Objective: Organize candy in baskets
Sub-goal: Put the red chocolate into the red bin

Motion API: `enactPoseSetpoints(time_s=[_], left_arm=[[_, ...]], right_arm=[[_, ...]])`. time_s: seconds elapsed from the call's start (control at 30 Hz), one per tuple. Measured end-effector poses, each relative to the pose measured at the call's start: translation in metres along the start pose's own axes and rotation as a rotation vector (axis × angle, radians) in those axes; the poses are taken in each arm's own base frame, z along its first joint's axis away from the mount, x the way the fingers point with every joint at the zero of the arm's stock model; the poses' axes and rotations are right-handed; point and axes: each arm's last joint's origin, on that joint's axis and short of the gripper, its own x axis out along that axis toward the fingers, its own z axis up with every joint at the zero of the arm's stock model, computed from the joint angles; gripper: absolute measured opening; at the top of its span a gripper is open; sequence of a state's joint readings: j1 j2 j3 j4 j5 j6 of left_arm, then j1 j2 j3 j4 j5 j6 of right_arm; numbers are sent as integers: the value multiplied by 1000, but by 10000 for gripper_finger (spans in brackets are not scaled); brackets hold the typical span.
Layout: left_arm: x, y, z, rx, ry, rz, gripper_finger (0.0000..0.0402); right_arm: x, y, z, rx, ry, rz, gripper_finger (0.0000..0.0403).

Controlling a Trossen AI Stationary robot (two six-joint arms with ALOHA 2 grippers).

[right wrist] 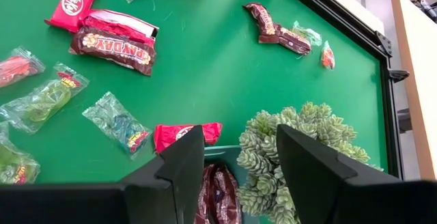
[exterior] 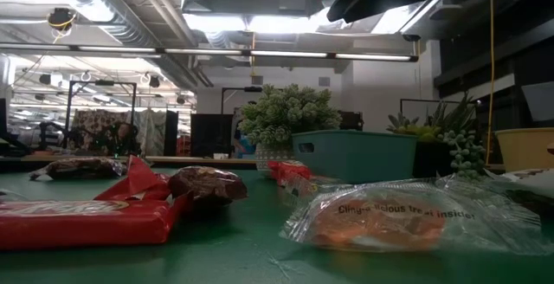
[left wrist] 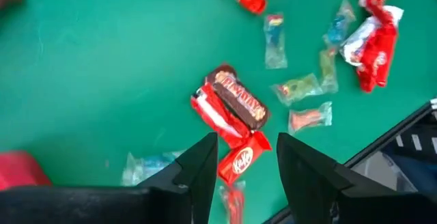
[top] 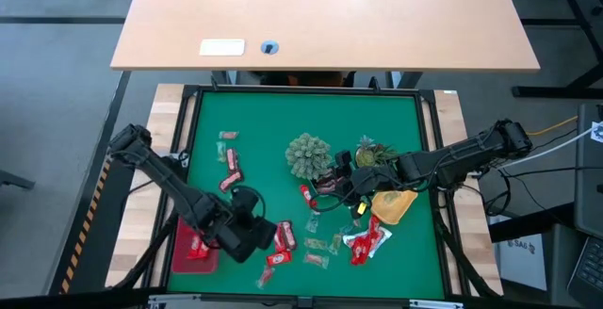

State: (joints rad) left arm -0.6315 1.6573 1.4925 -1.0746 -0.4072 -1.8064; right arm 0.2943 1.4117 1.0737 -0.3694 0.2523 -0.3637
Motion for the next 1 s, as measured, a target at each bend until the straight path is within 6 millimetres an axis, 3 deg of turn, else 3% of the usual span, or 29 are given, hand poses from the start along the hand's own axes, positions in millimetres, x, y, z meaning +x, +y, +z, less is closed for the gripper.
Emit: enactPoseSetpoints(time_s=[0.43, 1.0], left_arm=[[53, -13, -4, -161, 52, 99, 143], [110, -13, -20, -152, 56, 223, 143]], right_arm=[[0, 0, 0, 0, -2, 1, 184], [0, 0, 0, 0, -3, 2, 184]])
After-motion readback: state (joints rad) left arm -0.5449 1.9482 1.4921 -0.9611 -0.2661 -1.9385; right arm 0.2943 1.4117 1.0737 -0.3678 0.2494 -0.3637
